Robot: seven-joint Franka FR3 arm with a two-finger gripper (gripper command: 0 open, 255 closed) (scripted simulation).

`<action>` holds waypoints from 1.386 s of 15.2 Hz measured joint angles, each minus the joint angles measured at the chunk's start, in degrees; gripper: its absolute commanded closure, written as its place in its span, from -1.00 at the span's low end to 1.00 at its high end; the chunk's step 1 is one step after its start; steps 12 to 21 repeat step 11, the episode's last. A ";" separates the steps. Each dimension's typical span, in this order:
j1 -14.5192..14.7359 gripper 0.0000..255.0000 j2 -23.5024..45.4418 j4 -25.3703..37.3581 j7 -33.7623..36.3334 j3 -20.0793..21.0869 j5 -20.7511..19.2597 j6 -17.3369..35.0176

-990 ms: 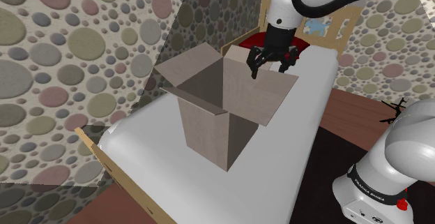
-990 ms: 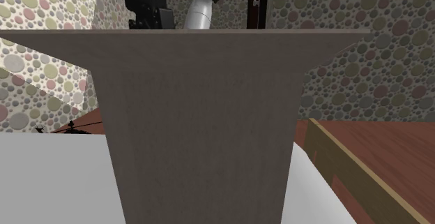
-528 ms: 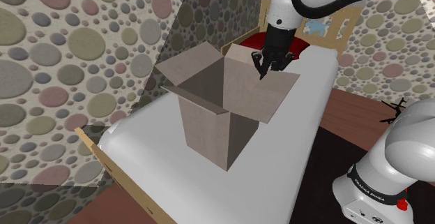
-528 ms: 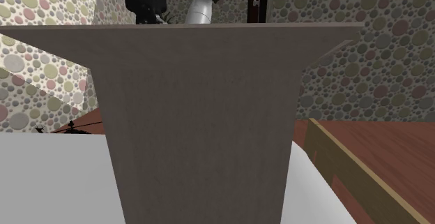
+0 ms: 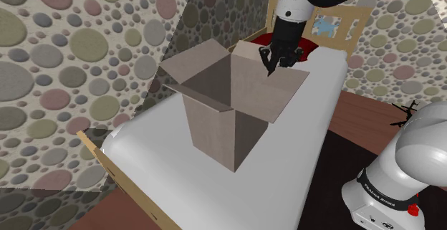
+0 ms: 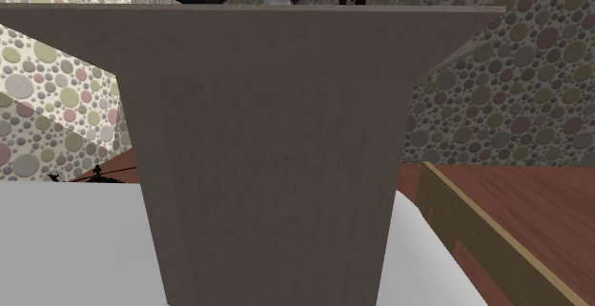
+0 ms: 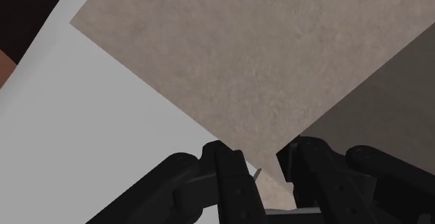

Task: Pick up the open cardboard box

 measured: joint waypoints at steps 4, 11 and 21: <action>-0.13 1.00 0.15 3.38 0.27 -0.25 -0.30 -3.23; -0.30 1.00 0.29 8.31 0.53 -0.71 -0.71 -8.03; -0.30 1.00 0.29 8.31 0.53 -0.71 -0.71 -8.03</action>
